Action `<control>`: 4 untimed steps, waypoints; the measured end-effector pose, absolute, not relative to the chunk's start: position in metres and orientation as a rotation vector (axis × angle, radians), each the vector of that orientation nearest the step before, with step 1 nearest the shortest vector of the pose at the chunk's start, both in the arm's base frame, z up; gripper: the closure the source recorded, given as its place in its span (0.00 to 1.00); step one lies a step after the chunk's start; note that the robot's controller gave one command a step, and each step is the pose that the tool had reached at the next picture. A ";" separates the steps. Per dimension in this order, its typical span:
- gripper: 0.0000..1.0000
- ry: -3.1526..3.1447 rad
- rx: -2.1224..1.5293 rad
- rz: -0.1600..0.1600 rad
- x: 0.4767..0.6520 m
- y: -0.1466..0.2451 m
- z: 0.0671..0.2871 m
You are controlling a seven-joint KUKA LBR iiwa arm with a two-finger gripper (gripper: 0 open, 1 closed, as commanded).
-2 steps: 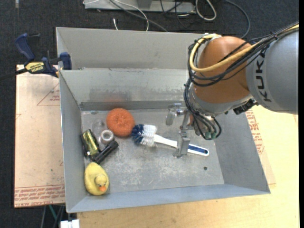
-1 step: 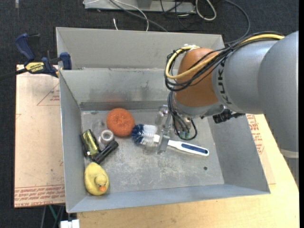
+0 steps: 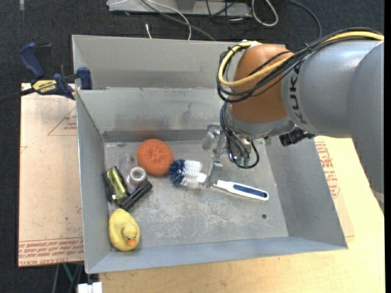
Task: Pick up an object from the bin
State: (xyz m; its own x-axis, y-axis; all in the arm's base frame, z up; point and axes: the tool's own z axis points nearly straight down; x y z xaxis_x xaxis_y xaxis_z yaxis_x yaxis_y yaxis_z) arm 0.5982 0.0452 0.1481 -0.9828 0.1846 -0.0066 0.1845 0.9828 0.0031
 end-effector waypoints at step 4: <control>1.00 3.064 0.677 0.008 0.565 0.050 0.070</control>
Offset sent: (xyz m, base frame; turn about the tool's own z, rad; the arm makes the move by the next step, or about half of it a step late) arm -0.0028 0.0008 -0.0781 0.2691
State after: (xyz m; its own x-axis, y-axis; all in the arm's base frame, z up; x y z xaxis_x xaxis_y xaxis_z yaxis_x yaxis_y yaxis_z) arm 0.5654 0.0501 0.0704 -0.9070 0.4212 -0.0023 0.4211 0.9070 0.0056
